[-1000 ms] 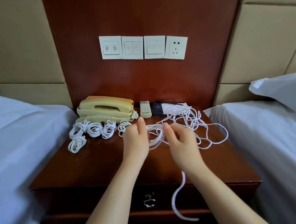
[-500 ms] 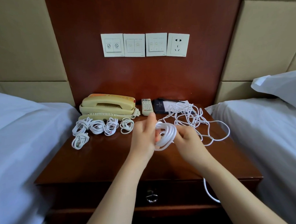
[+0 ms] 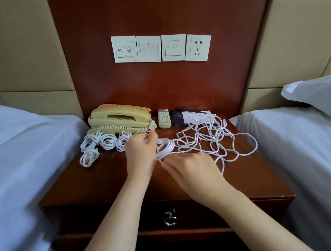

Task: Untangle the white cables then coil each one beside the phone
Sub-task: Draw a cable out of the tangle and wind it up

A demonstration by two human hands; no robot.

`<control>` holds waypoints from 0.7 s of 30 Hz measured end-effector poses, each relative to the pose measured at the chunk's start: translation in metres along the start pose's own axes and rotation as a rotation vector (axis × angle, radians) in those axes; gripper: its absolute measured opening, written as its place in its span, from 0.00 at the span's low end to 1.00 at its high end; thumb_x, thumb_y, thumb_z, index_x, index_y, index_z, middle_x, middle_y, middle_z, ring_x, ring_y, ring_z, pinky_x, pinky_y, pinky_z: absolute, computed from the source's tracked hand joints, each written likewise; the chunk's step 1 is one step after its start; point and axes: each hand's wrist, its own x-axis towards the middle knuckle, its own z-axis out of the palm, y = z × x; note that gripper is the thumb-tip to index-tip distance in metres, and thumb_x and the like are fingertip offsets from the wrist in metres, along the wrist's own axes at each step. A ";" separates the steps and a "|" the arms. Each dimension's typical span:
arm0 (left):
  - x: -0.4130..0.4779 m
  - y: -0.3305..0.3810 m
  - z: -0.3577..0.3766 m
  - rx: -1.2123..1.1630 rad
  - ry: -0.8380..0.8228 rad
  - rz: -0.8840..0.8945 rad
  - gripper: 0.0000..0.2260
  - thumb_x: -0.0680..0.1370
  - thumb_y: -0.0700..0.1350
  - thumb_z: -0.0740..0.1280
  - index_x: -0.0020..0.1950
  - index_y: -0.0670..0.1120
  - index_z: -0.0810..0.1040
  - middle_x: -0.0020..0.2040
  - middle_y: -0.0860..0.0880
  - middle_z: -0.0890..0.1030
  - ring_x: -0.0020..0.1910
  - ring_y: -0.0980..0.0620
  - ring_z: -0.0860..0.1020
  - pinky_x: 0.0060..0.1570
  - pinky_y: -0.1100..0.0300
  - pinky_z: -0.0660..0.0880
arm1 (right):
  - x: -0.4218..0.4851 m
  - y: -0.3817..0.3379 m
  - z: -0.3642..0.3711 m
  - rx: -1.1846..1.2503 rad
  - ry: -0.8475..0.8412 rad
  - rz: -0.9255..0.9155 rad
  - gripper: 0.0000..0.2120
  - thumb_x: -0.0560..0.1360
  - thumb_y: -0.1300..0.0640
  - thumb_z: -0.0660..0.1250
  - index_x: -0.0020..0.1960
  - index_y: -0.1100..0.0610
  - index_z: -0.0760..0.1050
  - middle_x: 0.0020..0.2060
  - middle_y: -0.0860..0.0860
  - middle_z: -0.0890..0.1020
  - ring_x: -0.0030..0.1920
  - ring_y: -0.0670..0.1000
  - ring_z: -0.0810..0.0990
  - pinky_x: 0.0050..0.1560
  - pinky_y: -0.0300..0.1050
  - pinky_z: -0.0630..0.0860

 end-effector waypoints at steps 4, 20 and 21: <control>-0.007 0.001 0.007 0.090 -0.133 0.115 0.21 0.76 0.43 0.63 0.27 0.45 0.58 0.25 0.48 0.59 0.27 0.52 0.57 0.31 0.56 0.54 | 0.004 0.009 -0.008 0.008 0.104 0.048 0.15 0.75 0.47 0.58 0.36 0.53 0.76 0.29 0.47 0.78 0.26 0.53 0.76 0.22 0.45 0.69; -0.026 0.024 0.019 -0.419 -0.486 -0.085 0.20 0.80 0.43 0.61 0.28 0.42 0.66 0.23 0.49 0.66 0.23 0.54 0.64 0.25 0.65 0.60 | -0.002 0.053 -0.015 0.886 -0.006 0.484 0.28 0.76 0.46 0.62 0.34 0.72 0.69 0.28 0.56 0.65 0.31 0.51 0.60 0.31 0.41 0.57; -0.027 0.026 0.018 -0.458 -0.462 -0.133 0.20 0.80 0.44 0.61 0.29 0.41 0.67 0.24 0.47 0.66 0.23 0.53 0.65 0.25 0.65 0.60 | -0.003 0.051 -0.012 0.888 0.001 0.480 0.28 0.77 0.46 0.61 0.36 0.73 0.70 0.28 0.58 0.66 0.31 0.50 0.61 0.31 0.42 0.58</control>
